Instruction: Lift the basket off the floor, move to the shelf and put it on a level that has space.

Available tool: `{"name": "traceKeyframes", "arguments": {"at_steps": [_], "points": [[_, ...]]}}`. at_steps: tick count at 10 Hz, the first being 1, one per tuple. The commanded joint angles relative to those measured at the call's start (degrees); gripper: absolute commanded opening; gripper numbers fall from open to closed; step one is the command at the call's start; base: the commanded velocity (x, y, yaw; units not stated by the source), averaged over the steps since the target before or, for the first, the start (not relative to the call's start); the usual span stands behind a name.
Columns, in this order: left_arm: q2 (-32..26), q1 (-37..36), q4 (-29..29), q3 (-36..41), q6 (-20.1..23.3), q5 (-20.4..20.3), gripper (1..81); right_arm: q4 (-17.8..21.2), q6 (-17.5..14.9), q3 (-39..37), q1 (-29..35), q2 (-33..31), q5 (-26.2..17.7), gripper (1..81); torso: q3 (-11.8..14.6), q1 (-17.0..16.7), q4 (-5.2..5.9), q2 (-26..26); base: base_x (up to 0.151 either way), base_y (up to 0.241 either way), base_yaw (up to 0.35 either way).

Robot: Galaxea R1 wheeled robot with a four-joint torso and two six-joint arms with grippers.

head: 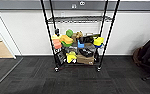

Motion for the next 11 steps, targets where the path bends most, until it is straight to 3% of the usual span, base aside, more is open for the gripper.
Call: {"name": "traceKeyframes", "arguments": {"at_steps": [1, 4, 7, 8, 11], "points": [[-0.8, -6.0, -0.7, 0.4, 0.1, 2.9, 81.1, 1.1, 0.1, 0.2, 6.0, -0.8, -2.1, 81.1, 0.2, 3.6, 0.0, -5.5, 0.0, 0.0, 0.0], [-0.7, -8.2, -0.4, 0.4, 0.1, 3.2, 81.1, 1.5, 0.2, 0.4, 7.8, -0.7, -2.2, 81.1, -2.0, 6.5, 0.0, -10.1, 0.0, 0.0, 0.0], [-0.1, -9.3, -0.2, 0.4, 0.1, 4.8, 81.1, 2.0, 0.6, 0.2, 9.1, 0.1, -2.2, 81.1, -2.1, 10.2, 0.0, -15.9, 0.0, 0.0, 0.0], [0.0, -9.2, -0.5, 0.9, 0.1, 5.1, 81.1, 2.1, 0.7, 0.2, 9.3, 0.6, -2.2, 81.1, -2.1, 7.7, 0.0, -12.2, 0.0, 0.0, 0.0], [1.3, -8.8, 0.2, 0.8, 0.3, 5.1, 81.1, 2.2, 1.1, 1.1, 10.3, 1.8, -2.7, 81.1, -2.1, 9.1, 0.0, -14.3, 0.0, 0.0, 0.0]]}}
